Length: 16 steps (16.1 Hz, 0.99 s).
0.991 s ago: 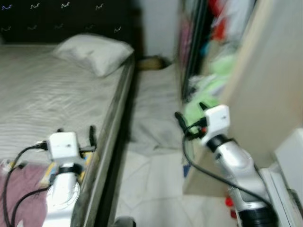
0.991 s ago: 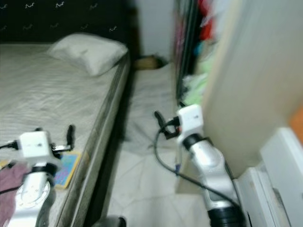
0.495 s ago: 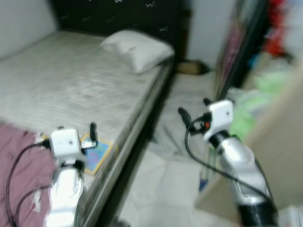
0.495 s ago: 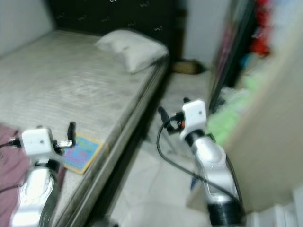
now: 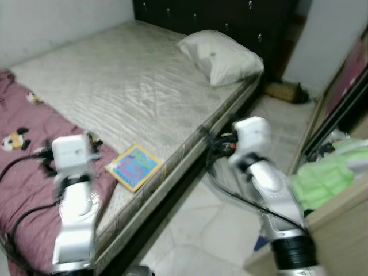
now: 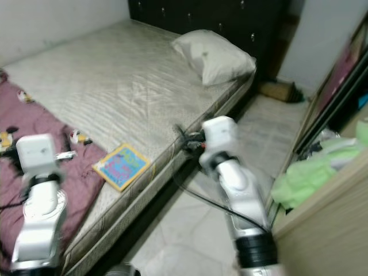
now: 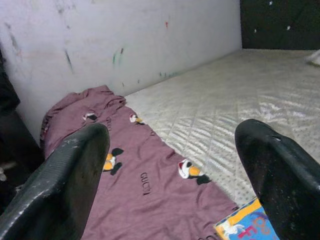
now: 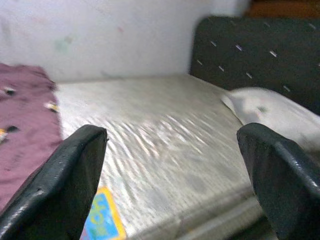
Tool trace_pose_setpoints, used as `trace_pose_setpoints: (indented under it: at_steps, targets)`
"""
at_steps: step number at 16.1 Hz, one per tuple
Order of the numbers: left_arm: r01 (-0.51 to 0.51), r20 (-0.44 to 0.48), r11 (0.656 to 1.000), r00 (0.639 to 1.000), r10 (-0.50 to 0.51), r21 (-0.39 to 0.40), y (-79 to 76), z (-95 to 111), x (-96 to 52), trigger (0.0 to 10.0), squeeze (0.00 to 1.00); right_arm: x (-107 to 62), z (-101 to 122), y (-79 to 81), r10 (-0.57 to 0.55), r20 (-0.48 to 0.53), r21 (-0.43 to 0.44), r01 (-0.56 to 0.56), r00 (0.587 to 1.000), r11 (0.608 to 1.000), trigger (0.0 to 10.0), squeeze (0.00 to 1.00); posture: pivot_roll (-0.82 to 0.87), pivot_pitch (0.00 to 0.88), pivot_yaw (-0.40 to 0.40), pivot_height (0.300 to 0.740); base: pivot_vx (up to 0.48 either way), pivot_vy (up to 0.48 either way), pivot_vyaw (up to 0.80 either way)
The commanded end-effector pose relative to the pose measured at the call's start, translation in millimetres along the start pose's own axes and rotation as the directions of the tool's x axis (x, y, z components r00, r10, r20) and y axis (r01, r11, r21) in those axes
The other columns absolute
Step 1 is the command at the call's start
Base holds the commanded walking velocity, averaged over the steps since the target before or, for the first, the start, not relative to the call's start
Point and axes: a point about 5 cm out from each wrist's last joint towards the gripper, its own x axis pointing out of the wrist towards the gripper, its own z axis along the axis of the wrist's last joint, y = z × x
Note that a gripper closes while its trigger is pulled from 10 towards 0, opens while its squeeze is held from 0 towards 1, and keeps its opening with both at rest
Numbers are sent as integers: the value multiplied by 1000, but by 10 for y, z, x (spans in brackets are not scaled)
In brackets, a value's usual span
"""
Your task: Clean up the room
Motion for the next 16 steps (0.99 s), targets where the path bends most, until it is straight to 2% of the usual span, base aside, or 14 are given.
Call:
trace_pose_setpoints:
  at_steps: [1,3,4,9,11,16]
  targets:
    - [101,36,993,994,-99,-62,-116,55,-51,10000,0,-38,4,-146,-55,-1,-18,55,999,998,10000,0,-18,0,-27,740,0,0,800]
    - [190,62,978,981,-185,-92,-159,66,-149,10000,0,-43,-5,-158,-67,-2,-20,67,998,998,10000,0,-18,0,-28,740,0,0,800]
    - [201,68,976,978,-196,-85,-154,65,-168,10000,0,-37,-7,-143,-64,-1,-19,64,998,998,10000,0,-19,0,-29,740,0,0,800]
    - [182,98,979,980,-173,-96,-90,101,-124,10000,0,-17,2,-111,-55,6,-14,55,998,998,10000,0,-18,0,-33,740,0,0,800]
    - [198,94,972,978,-187,-129,-113,112,-128,10000,0,-9,1,-118,-58,7,-16,58,998,998,10000,0,-19,0,-32,740,0,0,800]
    - [235,102,963,970,-223,-134,-139,115,-138,10000,0,-22,-21,-93,-65,5,-9,65,998,998,10000,0,-20,0,-26,740,0,0,800]
